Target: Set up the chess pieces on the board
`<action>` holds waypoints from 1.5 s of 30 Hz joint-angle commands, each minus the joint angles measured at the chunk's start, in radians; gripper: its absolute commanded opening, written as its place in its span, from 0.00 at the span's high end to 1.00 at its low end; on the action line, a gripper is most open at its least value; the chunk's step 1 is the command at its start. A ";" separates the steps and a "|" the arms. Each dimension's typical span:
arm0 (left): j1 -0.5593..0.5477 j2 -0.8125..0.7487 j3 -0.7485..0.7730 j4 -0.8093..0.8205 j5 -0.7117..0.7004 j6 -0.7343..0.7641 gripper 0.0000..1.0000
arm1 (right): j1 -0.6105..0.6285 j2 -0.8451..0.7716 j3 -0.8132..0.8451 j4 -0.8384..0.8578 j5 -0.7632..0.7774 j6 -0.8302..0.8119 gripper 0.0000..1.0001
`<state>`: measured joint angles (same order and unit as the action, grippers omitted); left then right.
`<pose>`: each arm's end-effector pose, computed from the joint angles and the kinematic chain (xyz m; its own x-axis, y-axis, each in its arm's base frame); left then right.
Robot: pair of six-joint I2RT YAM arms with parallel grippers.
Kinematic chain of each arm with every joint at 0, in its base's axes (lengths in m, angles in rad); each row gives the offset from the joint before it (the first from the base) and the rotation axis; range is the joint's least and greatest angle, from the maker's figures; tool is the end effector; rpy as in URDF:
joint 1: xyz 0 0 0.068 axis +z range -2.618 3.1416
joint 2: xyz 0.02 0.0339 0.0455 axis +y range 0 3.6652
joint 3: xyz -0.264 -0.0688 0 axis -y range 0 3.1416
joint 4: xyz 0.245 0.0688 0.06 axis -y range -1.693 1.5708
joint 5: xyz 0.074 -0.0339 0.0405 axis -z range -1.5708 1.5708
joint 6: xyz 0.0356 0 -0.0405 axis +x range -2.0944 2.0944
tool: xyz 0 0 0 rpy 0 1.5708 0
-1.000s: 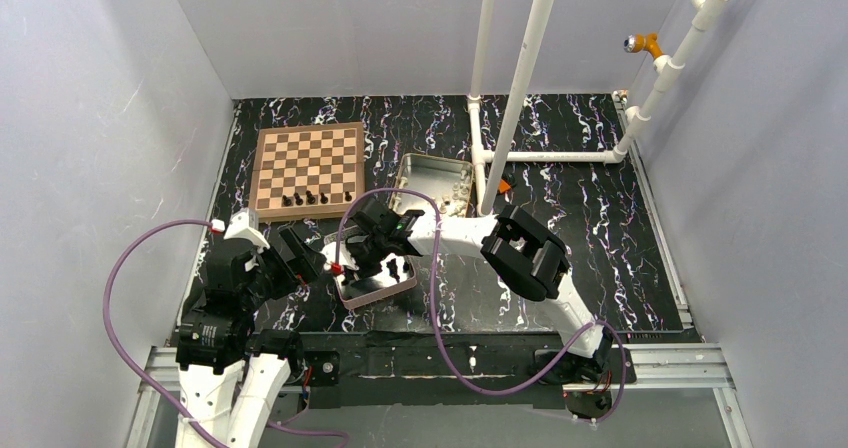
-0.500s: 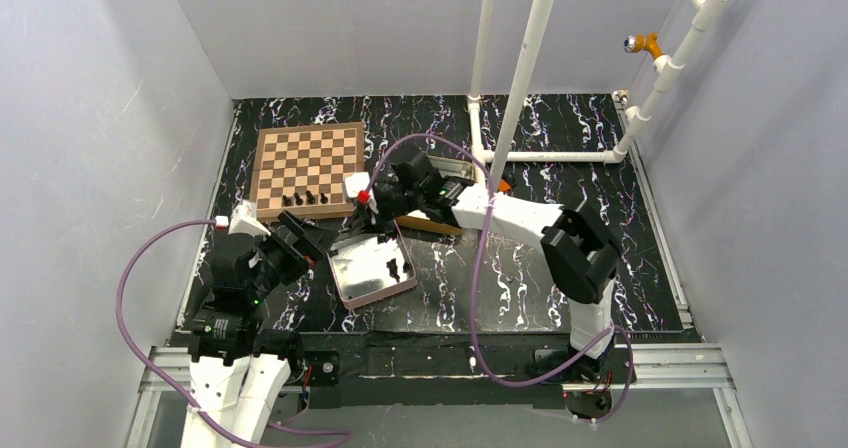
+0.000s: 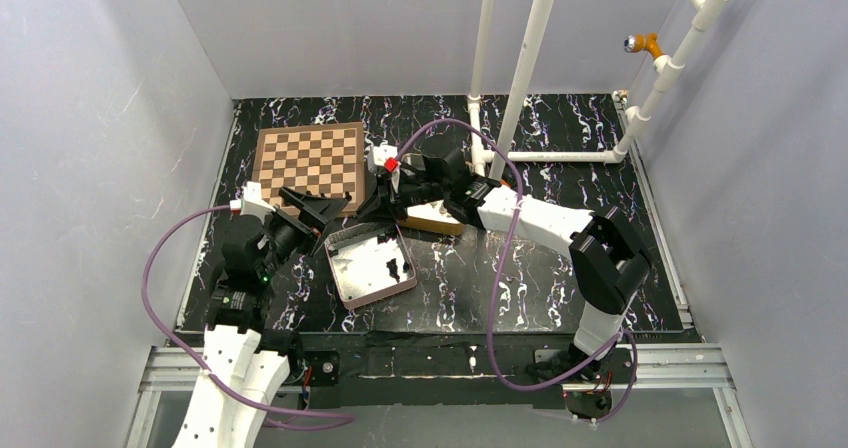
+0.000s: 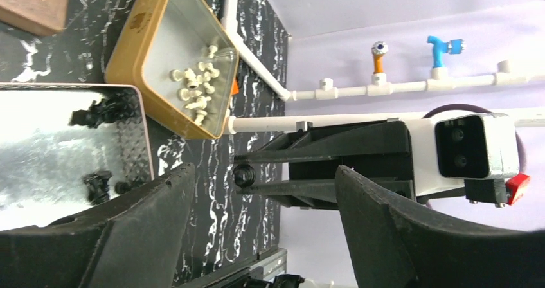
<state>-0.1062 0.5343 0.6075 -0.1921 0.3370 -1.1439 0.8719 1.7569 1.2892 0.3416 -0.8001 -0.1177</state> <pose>0.1376 -0.0265 0.3129 -0.4371 -0.8173 -0.3754 0.0692 0.3856 -0.9201 0.2459 0.3323 0.3036 0.0360 -0.0843 -0.9958 -0.9939 -0.1073 -0.0269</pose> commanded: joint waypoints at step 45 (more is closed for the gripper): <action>0.005 0.049 -0.035 0.045 0.171 -0.046 0.71 | 0.006 -0.080 -0.096 0.275 0.017 0.232 0.92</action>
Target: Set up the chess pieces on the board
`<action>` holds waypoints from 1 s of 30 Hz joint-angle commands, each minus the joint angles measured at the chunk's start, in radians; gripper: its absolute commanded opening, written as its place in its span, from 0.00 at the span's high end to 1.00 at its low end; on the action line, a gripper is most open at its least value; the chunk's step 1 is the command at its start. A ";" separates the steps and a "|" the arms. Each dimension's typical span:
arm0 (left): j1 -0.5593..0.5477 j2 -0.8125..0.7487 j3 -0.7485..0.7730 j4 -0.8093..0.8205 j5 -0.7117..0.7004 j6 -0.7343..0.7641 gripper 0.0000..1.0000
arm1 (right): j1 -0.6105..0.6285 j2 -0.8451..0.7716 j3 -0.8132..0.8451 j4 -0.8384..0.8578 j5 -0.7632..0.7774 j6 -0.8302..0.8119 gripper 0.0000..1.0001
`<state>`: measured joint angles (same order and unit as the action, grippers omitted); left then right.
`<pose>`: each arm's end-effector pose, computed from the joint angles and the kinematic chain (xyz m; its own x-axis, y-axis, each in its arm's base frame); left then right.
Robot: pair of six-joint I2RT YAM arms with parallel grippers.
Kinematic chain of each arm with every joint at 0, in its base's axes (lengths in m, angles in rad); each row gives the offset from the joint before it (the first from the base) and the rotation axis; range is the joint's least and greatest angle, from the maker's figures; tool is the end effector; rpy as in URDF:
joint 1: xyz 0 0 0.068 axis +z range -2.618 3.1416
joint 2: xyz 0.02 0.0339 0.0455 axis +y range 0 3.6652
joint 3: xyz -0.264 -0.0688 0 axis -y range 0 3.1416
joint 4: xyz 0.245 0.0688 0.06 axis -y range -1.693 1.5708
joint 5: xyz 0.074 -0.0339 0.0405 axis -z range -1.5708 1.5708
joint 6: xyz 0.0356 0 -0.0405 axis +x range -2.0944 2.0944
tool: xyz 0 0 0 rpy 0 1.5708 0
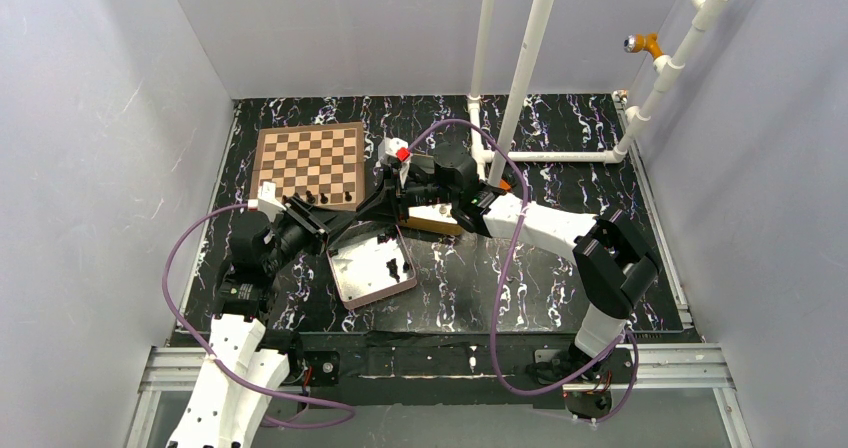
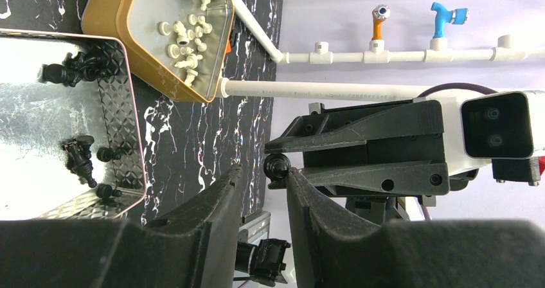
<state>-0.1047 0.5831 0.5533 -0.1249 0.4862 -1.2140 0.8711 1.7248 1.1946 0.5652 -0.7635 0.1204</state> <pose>0.1480 -0.0323 0.2953 -0.5703 -0.7731 -0.2776 0.0491 0.3053 -0.9510 0.2400 0.3233 0.3057 -0.0975 0.0190 -0.9951 -0.9932 -0.0662 0.0960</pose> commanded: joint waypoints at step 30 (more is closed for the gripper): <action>0.003 0.001 0.020 0.016 0.034 0.009 1.00 | 0.023 -0.048 -0.009 -0.002 -0.036 -0.073 0.92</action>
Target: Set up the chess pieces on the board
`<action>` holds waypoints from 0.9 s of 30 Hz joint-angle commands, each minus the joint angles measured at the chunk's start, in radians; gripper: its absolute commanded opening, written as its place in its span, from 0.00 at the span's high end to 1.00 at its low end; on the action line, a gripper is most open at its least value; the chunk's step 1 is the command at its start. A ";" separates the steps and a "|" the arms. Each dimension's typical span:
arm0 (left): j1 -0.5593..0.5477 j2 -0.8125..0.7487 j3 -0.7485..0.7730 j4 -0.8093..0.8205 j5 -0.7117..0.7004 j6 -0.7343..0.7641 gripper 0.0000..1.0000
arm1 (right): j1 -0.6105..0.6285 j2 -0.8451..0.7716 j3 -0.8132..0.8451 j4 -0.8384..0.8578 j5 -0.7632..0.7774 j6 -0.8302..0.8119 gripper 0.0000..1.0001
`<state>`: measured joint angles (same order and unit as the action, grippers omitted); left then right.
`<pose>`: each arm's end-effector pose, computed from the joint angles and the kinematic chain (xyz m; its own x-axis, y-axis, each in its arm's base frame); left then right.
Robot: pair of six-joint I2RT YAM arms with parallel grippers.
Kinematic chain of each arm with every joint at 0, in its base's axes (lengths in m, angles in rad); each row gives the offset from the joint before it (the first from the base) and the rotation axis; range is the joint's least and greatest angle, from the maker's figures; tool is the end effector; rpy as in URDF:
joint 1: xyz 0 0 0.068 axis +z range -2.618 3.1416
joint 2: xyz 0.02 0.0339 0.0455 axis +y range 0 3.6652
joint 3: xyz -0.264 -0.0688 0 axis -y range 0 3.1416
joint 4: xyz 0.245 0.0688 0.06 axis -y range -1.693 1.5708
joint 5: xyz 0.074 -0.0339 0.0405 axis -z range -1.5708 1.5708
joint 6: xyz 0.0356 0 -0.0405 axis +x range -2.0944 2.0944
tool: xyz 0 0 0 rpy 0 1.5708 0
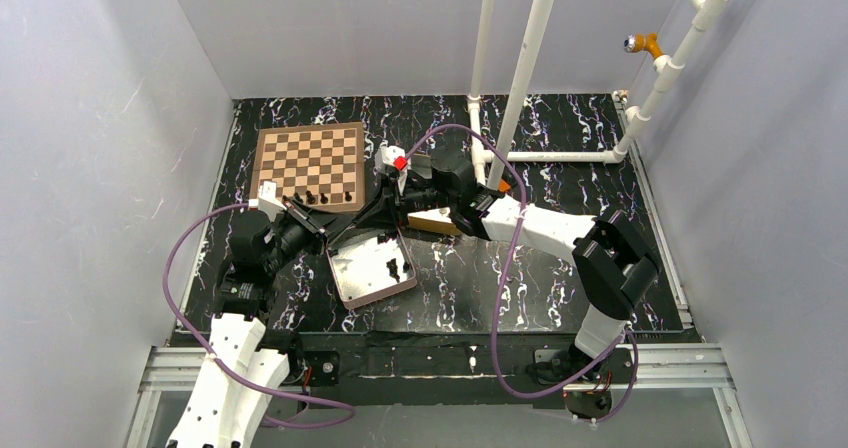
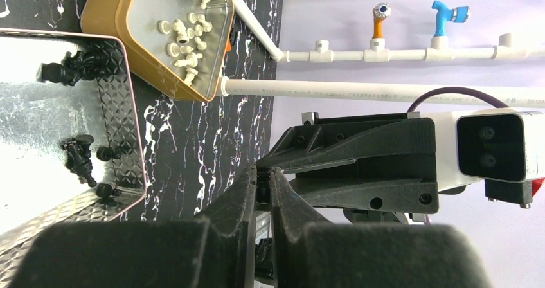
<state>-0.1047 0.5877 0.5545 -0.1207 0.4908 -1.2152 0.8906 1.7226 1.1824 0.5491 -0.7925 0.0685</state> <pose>0.1487 -0.0325 0.2956 -0.5737 -0.7710 -0.2763 0.0504 0.3034 -0.9515 0.2318 0.3268 0.3008 -0.0624 -0.0008 -0.9980 -0.9917 -0.1123 0.0621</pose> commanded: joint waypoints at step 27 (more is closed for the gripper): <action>0.003 0.302 0.386 -0.366 -0.447 0.831 1.00 | -0.032 -0.110 -0.026 -0.204 -0.004 -0.240 0.09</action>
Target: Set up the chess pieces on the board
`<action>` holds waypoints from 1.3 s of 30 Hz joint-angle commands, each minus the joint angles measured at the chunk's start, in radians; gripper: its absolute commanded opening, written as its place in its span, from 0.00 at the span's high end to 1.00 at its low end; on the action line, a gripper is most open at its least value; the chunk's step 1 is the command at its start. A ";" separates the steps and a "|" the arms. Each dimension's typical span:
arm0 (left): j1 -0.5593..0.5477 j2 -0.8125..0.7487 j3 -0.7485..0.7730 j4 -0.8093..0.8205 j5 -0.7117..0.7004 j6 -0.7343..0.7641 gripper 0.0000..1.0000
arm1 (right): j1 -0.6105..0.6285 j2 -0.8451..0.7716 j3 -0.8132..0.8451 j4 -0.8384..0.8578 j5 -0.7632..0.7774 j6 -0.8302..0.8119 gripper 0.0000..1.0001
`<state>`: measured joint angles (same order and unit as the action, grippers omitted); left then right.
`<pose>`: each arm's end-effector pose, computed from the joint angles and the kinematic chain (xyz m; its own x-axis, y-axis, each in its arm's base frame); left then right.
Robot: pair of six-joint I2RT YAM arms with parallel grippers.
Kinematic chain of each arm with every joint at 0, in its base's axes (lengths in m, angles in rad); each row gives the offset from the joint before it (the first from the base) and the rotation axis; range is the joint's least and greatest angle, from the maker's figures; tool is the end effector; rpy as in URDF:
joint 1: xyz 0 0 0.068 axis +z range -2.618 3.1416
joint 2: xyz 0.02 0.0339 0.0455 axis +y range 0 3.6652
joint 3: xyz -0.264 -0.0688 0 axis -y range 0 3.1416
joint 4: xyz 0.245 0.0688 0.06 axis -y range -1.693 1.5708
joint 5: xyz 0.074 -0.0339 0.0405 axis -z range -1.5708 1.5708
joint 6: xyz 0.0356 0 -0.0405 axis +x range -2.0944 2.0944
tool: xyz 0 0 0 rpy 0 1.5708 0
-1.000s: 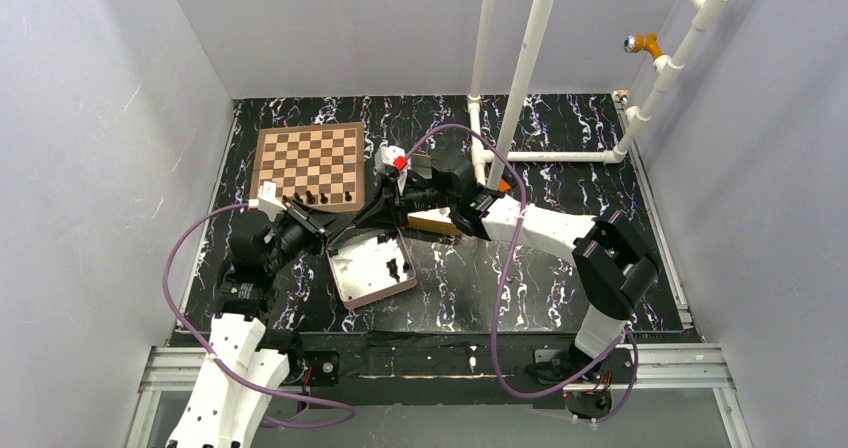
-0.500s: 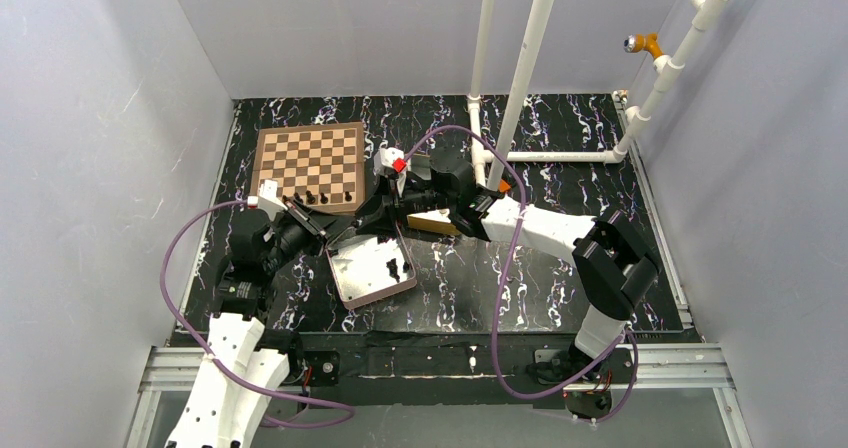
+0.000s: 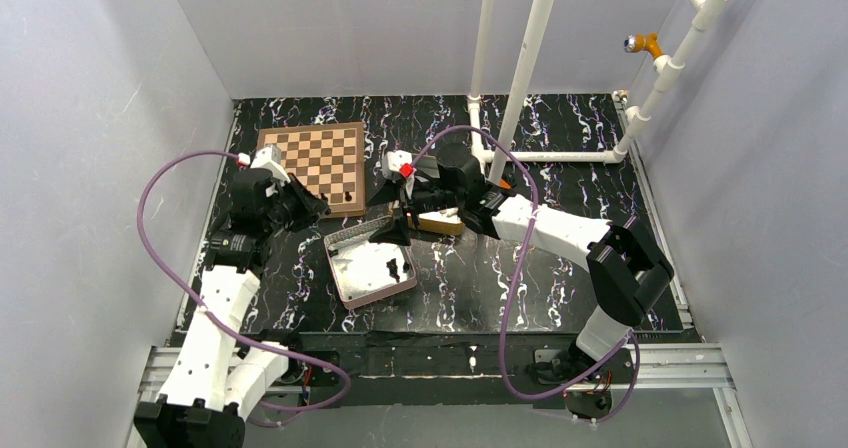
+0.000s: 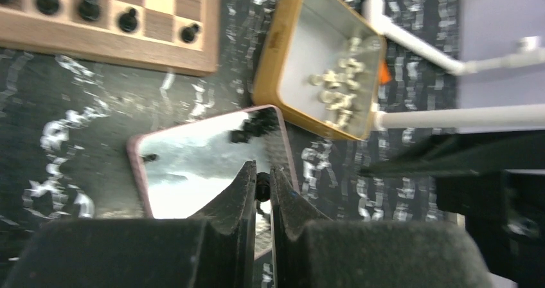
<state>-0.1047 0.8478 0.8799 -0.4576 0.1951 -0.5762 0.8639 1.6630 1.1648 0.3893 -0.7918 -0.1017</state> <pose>0.1857 -0.0265 0.3343 -0.4958 -0.4853 -0.7202 0.0096 0.8262 -0.5634 0.2318 0.3104 0.3013 0.0307 -0.0739 -0.9968 -0.9957 -0.0896 -0.0240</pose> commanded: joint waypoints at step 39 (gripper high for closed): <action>0.343 0.773 0.267 0.385 -0.465 0.178 1.00 | -0.049 0.002 0.014 -0.106 0.015 -0.163 0.05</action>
<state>0.2237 1.6089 1.1019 -0.0883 -0.2657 -0.3859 0.8265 1.6615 1.1622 0.2783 -0.7662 -0.2581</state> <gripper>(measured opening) 0.054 0.952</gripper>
